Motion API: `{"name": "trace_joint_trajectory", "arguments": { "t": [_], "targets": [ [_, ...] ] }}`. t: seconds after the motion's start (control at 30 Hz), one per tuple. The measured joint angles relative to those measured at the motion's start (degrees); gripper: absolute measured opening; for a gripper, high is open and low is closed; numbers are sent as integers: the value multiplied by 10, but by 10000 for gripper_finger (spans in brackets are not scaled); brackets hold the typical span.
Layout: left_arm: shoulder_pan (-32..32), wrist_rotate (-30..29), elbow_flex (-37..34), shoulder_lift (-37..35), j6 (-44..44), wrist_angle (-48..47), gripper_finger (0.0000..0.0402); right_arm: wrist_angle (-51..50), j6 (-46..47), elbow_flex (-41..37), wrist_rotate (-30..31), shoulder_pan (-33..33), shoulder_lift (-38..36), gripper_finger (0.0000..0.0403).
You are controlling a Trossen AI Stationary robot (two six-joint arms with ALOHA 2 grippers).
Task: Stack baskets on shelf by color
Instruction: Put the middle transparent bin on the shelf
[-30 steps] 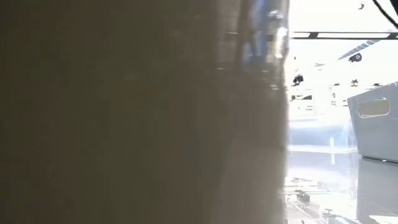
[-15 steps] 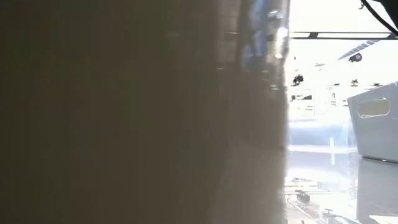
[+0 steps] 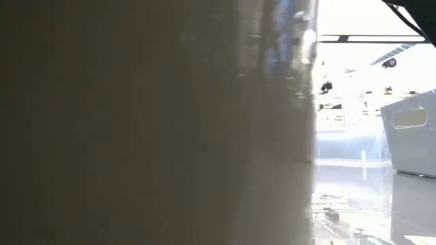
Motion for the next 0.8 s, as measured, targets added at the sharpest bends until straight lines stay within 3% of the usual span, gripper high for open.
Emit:
{"name": "trace_joint_trajectory", "arguments": {
  "t": [0.23,0.4,0.5,0.67,0.8],
  "targets": [
    [0,0,0,0,0,0,0,-9,15,-39,-9,-26,1,247],
    [0,0,0,0,0,0,0,-6,15,-73,-62,-47,1,238],
    [0,0,0,0,0,0,0,-8,14,-84,-65,-50,1,191],
    [0,0,0,-1,0,0,0,-48,16,-88,-63,-52,-3,39],
    [0,0,0,0,0,0,0,-152,78,-92,-25,-53,-25,14]
  ]
}}
